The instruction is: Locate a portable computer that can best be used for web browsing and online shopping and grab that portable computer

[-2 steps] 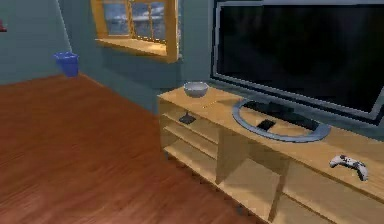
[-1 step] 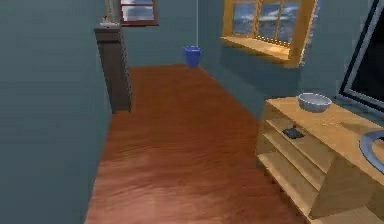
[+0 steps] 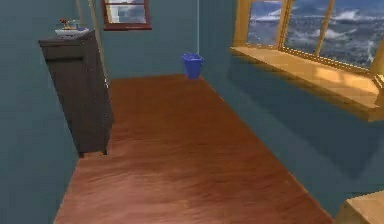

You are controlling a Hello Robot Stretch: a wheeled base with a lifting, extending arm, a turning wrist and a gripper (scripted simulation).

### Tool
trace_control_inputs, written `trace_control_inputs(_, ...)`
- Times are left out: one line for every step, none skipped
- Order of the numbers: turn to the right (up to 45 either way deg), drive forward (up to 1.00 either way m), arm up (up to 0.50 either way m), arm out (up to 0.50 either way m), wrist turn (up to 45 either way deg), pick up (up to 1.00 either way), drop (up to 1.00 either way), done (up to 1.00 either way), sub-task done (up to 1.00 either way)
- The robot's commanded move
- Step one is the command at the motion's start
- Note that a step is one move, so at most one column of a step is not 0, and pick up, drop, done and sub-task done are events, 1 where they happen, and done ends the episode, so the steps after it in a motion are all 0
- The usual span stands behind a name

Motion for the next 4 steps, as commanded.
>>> trace_control_inputs(0.0, 1.00, 0.00, 0.00, 0.0, 0.00, 0.00, 0.00, 0.00)
trace_control_inputs(-3.0, 0.00, 0.00, 0.00, 0.0, 0.00, 0.00, 0.00, 0.00)
trace_control_inputs(0.0, 0.60, 0.00, 0.00, 0.0, 0.00, 0.00, 0.00, 0.00)
trace_control_inputs(-9.0, 0.00, 0.00, 0.00, 0.0, 0.00, 0.00, 0.00, 0.00)
